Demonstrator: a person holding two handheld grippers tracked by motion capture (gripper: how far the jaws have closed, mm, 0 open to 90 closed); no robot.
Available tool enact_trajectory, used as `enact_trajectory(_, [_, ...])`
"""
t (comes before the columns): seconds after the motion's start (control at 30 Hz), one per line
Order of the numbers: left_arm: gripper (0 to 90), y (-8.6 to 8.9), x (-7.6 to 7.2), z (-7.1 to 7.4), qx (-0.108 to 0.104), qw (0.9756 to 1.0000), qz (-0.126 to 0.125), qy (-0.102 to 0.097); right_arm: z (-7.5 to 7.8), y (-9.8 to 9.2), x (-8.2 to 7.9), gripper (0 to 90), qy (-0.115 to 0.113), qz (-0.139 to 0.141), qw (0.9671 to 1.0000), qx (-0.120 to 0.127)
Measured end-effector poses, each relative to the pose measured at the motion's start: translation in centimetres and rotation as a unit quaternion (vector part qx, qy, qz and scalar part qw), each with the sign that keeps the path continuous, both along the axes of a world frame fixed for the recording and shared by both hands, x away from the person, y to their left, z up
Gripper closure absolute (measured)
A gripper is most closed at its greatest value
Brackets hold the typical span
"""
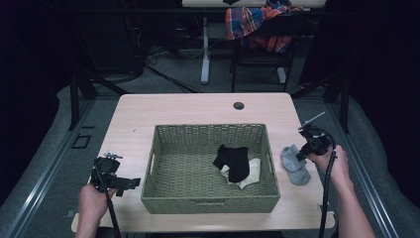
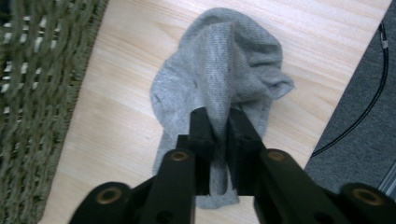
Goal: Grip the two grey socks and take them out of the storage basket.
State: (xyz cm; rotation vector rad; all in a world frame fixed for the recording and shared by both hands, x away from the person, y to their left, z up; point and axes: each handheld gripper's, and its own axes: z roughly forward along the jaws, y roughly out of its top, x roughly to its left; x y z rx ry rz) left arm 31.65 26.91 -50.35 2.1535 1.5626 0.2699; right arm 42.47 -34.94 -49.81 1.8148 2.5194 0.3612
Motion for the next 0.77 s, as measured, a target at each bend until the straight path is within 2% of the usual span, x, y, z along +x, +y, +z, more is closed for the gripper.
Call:
enact_trajectory(0.1, [1.0,0.0,0.0,0.0,0.000,1.0000,0.000,0.000,0.2,-0.3,0.1,66.6,0.007,0.001,0.9999,-0.008])
enact_trajectory(0.17, [1.0,0.0,0.0,0.0,0.000,1.0000,-0.001,0.000,0.6,-0.4,-0.1,56.8,-0.012,-0.015,0.9998,0.001])
enact_trajectory(0.2, [1.0,0.0,0.0,0.0,0.000,1.0000,0.000,0.000,1.1,-0.6,-0.1,50.8,-0.010,-0.010,0.9999,0.002])
enact_trajectory(0.27, [1.0,0.0,0.0,0.0,0.000,1.0000,0.000,0.000,2.0,-0.8,-0.4,41.8,-0.027,-0.017,0.9995,0.007])
enact_trajectory(0.33, [1.0,0.0,0.0,0.0,0.000,1.0000,-0.001,0.000,3.1,-1.0,-0.7,34.2,-0.035,-0.012,0.9992,0.016])
enact_trajectory(0.43, [1.0,0.0,0.0,0.0,0.000,1.0000,-0.001,0.000,4.7,-1.1,-1.3,27.3,-0.057,-0.013,0.9979,0.028])
enact_trajectory(0.5, [1.0,0.0,0.0,0.0,0.000,1.0000,-0.001,0.000,5.7,-1.0,-1.7,20.6,-0.071,-0.013,0.9971,0.025])
enact_trajectory(0.6, [1.0,0.0,0.0,0.0,-0.001,1.0000,-0.001,-0.001,6.9,-0.7,-2.2,16.6,-0.085,-0.007,0.9960,0.026])
enact_trajectory(0.77, [1.0,0.0,0.0,0.0,0.000,1.0000,-0.002,0.001,8.1,0.0,-2.7,14.5,-0.095,0.008,0.9952,0.021])
